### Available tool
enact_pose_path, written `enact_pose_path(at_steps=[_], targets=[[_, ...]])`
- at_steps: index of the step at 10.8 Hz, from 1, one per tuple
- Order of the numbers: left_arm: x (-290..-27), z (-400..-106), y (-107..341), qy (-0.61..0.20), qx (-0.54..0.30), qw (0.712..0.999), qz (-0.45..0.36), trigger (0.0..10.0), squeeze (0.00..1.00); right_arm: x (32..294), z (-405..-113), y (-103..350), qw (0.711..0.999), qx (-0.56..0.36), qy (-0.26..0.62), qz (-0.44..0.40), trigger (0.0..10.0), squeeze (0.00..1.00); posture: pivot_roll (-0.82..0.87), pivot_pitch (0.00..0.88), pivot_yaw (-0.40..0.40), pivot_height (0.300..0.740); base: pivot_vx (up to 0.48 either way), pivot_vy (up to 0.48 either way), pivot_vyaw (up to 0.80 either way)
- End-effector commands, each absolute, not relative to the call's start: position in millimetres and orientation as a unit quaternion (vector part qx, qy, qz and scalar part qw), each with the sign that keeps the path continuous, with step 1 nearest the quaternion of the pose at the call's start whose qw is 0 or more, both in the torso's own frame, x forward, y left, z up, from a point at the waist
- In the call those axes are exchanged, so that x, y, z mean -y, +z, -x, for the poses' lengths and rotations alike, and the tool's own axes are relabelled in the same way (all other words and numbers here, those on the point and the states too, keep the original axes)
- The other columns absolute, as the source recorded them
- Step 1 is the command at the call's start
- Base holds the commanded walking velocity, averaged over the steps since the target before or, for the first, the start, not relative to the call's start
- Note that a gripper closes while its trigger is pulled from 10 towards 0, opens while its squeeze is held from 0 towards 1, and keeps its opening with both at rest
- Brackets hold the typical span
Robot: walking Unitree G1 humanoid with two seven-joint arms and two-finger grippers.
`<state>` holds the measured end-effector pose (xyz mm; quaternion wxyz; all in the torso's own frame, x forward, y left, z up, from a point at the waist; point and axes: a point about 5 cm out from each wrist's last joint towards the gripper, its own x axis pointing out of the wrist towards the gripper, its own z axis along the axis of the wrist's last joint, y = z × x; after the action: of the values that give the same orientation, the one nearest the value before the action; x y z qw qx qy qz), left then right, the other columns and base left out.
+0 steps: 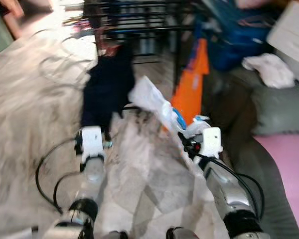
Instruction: Hang hanger
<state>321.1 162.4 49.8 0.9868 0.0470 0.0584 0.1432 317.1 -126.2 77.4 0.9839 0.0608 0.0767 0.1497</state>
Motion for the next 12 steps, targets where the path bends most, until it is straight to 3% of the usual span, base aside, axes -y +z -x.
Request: enact_pose_path(at_steps=[1, 4, 9, 12], targets=[[-167.0, -320.8, 52.8, 0.155, -0.049, 0.986, -0.049, 10.0, 0.00, 118.4, -318.7, 80.5, 0.982, -0.067, 0.168, -0.060, 10.0, 0.00, -0.11, 0.153, -0.029, 0.740, 0.000, 0.000, 0.00], [-182.1, -314.0, 49.7, 0.162, -0.049, 0.983, -0.065, 10.0, 0.00, 106.0, -320.9, 79.8, 0.981, -0.063, 0.169, -0.065, 10.0, 0.00, -0.08, 0.148, -0.019, 0.740, 0.000, 0.000, 0.00], [-171.6, -327.0, 68.5, 0.147, -0.015, 0.987, -0.057, 10.0, 0.00, 136.8, -329.3, 80.6, 0.994, -0.054, 0.070, -0.063, 10.0, 0.00, -0.12, 0.163, 0.025, 0.740, 0.000, 0.000, 0.00], [-169.7, -327.2, 67.2, 0.129, -0.020, 0.989, -0.070, 10.0, 0.00, 126.0, -336.3, 85.9, 0.994, -0.044, 0.076, -0.071, 10.0, 0.00, -0.11, 0.160, 0.034, 0.740, 0.000, 0.000, 0.43]])
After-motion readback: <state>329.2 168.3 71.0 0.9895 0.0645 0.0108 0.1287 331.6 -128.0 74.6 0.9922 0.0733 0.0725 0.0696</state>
